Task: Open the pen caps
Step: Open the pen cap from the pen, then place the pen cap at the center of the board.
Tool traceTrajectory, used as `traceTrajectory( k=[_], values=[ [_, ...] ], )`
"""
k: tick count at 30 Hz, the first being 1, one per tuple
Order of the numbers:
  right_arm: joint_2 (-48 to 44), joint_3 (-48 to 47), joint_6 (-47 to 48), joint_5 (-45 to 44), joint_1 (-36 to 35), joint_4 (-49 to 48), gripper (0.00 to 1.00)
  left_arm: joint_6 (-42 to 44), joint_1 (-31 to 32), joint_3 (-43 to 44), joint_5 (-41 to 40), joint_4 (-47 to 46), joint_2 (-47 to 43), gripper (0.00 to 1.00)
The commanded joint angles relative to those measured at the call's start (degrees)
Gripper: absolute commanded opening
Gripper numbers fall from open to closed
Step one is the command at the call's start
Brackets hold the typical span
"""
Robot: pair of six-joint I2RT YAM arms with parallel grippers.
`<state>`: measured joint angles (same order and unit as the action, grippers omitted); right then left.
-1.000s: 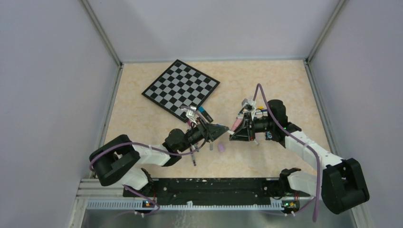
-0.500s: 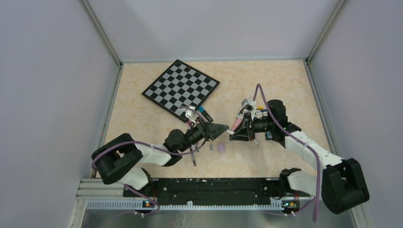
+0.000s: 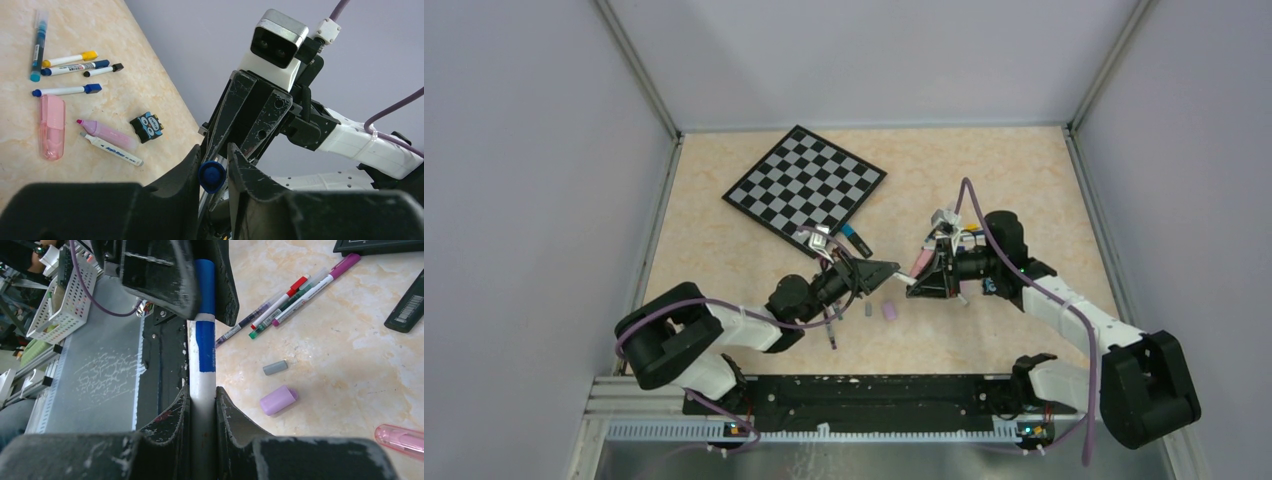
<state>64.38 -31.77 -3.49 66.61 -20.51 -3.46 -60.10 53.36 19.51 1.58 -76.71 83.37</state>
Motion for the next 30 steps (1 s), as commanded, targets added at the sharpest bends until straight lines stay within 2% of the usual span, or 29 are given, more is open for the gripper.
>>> traceTrajectory(
  k=[1,4,5,10,14,17,21,26,30],
  values=[
    [0.6,0.2,1.1,-0.6,-0.5,-0.6,0.0,0.1,0.2,-0.5,-0.9,-5.6,-1.8,0.23],
    [0.7,0.3,1.7,-0.7,-0.4,0.1,0.0,-0.1,0.1,-1.2,-1.1,-6.6,-1.9,0.02],
    [0.7,0.3,2.3,-0.5,-0.5,0.6,0.0,-0.1,-0.1,-1.6,-2.5,-7.3,-2.0,0.0],
    [2.2,0.3,8.4,1.5,-1.0,5.4,0.0,-2.5,-5.2,-7.2,-8.2,-12.6,-6.0,0.0],
    [3.7,-0.6,10.8,2.1,-1.8,7.7,0.0,-2.7,-7.7,-12.7,-15.9,-14.4,-13.5,0.0],
    [4.5,-1.1,11.8,1.5,-2.5,8.9,0.0,-2.0,-7.8,-15.4,-21.1,-8.0,-20.6,0.0],
    [3.9,-4.1,16.8,-5.6,-1.9,14.2,0.0,1.4,-8.0,-15.7,-20.7,3.8,-30.0,0.0],
    [-0.4,-4.4,18.7,-20.4,6.2,14.3,0.0,5.9,-8.1,-12.1,-15.3,30.6,-40.8,0.0],
    [-1.3,-3.2,18.1,-30.5,12.5,14.1,0.0,7.6,-8.1,-12.4,-11.9,40.1,-46.1,0.0]
  ],
)
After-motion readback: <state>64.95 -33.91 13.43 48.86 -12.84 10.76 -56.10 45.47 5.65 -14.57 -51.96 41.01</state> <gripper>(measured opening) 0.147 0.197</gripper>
